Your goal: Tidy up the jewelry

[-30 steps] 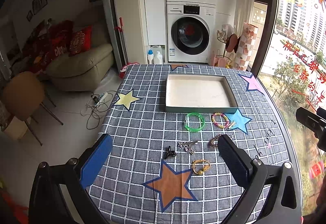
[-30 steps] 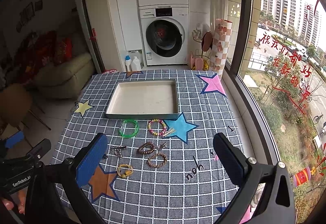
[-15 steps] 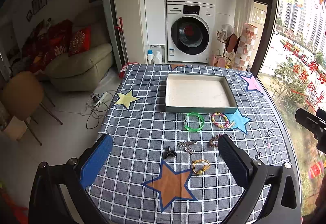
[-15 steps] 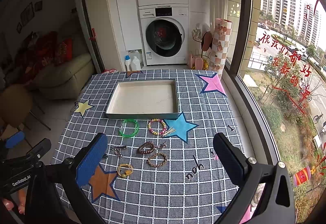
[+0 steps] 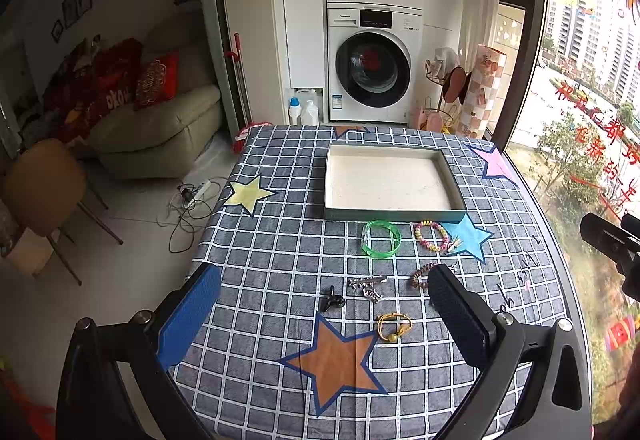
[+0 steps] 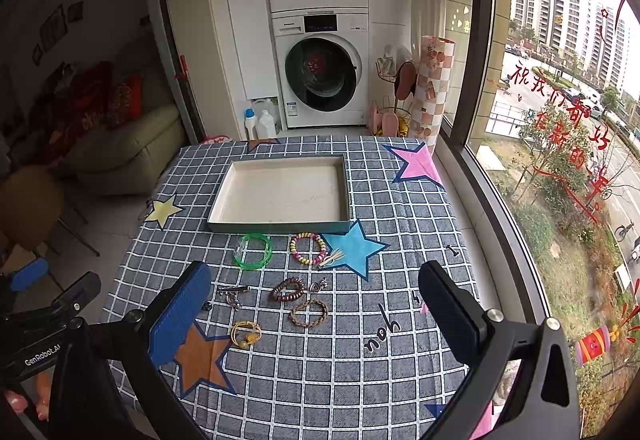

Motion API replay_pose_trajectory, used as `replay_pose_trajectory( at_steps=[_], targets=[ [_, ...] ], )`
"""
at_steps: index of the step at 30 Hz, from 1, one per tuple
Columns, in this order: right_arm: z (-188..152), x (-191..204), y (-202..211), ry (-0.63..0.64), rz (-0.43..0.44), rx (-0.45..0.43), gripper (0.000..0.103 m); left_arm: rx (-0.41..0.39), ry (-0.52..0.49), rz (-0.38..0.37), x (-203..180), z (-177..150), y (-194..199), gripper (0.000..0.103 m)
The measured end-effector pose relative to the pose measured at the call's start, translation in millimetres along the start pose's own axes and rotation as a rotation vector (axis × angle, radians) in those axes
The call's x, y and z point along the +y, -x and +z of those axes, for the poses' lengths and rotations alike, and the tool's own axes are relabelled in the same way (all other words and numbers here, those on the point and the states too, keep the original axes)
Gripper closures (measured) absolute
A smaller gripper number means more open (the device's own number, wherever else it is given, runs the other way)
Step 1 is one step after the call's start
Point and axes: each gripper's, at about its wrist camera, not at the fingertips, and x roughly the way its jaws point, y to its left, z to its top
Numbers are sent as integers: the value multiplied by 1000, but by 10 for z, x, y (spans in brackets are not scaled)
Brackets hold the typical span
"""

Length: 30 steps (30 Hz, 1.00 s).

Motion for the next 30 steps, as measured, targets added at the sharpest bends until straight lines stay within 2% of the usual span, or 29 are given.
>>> replay_pose_trajectory(
  at_steps=[30],
  targets=[
    [-45, 29, -1, -1, -1, 6, 0, 5, -1, -4, -24, -74, -12, 0]
  ],
)
